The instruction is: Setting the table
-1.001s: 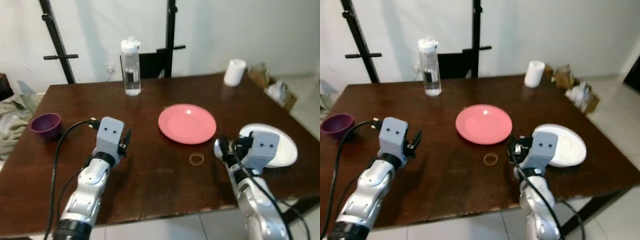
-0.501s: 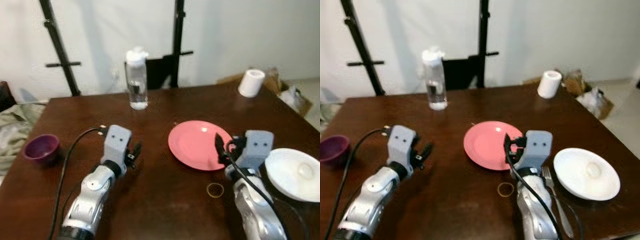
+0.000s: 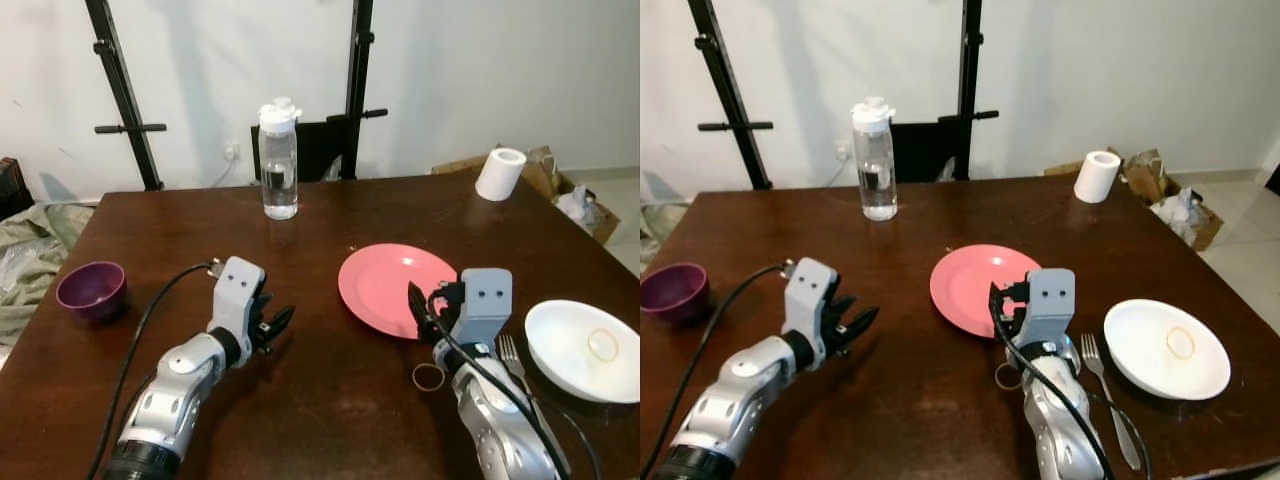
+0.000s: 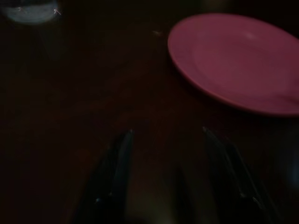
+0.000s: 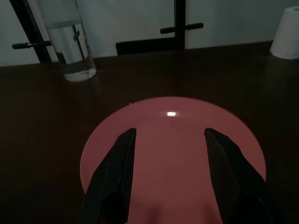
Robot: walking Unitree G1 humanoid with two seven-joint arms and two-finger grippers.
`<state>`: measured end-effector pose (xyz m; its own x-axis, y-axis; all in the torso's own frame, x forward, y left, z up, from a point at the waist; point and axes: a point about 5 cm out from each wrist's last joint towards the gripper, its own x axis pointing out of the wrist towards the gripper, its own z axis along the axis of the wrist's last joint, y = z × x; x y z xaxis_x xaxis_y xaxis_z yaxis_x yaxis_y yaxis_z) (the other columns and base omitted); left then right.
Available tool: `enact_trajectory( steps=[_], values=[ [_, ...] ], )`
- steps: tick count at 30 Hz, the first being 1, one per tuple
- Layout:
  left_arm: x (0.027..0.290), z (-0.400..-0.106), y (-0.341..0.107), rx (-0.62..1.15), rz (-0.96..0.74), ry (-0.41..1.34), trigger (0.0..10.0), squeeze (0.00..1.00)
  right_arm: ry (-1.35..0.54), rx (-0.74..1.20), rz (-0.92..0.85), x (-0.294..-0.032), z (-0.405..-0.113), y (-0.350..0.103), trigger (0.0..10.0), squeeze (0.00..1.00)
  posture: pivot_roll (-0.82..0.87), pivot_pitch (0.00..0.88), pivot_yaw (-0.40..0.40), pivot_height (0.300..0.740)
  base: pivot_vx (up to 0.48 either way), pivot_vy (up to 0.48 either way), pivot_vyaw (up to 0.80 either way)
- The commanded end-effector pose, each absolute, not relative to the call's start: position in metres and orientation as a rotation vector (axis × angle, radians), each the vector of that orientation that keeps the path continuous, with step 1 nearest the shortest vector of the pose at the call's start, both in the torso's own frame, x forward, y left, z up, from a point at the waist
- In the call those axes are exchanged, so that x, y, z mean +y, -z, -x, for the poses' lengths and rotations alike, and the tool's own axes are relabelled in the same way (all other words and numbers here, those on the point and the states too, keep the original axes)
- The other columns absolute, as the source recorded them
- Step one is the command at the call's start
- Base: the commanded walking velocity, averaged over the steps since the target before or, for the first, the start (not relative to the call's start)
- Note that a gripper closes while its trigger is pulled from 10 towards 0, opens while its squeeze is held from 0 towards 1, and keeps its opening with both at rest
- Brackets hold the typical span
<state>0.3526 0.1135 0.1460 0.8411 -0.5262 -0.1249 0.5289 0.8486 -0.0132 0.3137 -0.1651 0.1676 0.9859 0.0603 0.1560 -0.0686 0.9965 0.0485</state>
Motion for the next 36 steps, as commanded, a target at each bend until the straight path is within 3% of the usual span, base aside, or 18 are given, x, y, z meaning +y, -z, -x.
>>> enact_trajectory(
  steps=[1, 5, 6, 7, 12, 16, 17, 26, 27, 36],
  values=[
    [0.112, -0.357, -0.139, 0.161, 0.017, 0.554, 10.0, 1.00, -0.060, -0.172, -0.052, -0.168, -0.314, -0.172, 10.0, 0.00, -0.01, 0.118, 0.086, 0.740, 0.000, 0.000, 0.00],
    [0.102, -0.369, -0.147, 0.163, 0.014, 0.544, 10.0, 1.00, -0.037, -0.112, -0.018, -0.176, -0.315, -0.163, 10.0, 0.00, -0.03, 0.124, 0.092, 0.740, 0.000, 0.000, 0.00],
    [0.101, -0.370, -0.152, 0.147, 0.007, 0.547, 10.0, 0.93, -0.031, -0.111, -0.023, -0.177, -0.315, -0.163, 10.0, 0.00, -0.03, 0.124, 0.093, 0.740, 0.000, 0.000, 0.00],
    [0.103, -0.371, -0.158, 0.113, -0.039, 0.546, 10.0, 0.00, -0.010, -0.093, -0.029, -0.181, -0.315, -0.160, 10.0, 0.00, -0.03, 0.125, 0.092, 0.740, 0.000, 0.000, 0.00],
    [0.114, -0.366, -0.176, 0.005, -0.204, 0.568, 10.0, 0.00, 0.029, 0.060, -0.186, -0.191, -0.321, -0.137, 10.0, 0.00, 0.00, 0.128, 0.080, 0.740, 0.000, 0.000, 0.00],
    [0.120, -0.364, -0.183, -0.036, -0.212, 0.570, 10.0, 0.00, 0.036, 0.111, -0.253, -0.193, -0.323, -0.131, 10.0, 0.00, 0.01, 0.128, 0.069, 0.740, 0.000, 0.000, 0.00],
    [0.122, -0.362, -0.187, -0.053, -0.199, 0.566, 10.0, 0.00, 0.041, 0.110, -0.282, -0.195, -0.324, -0.132, 10.0, 1.00, 0.01, 0.128, 0.067, 0.740, 0.000, 0.000, 0.00],
    [0.127, -0.343, -0.184, -0.078, -0.176, 0.559, 10.0, 0.00, 0.140, 0.082, -0.371, -0.218, -0.336, -0.140, 10.0, 1.00, 0.02, 0.127, 0.061, 0.740, 0.000, 0.000, 0.00],
    [0.128, -0.341, -0.183, -0.072, -0.174, 0.557, 10.0, 0.00, 0.150, 0.091, -0.368, -0.221, -0.337, -0.138, 10.0, 0.00, 0.03, 0.127, 0.061, 0.740, 0.000, 0.000, 0.00],
    [0.131, -0.337, -0.181, -0.062, -0.159, 0.533, 10.0, 0.00, 0.232, 0.175, -0.366, -0.235, -0.347, -0.122, 10.0, 0.00, 0.03, 0.128, 0.059, 0.740, 0.000, 0.000, 0.00]
  ],
)
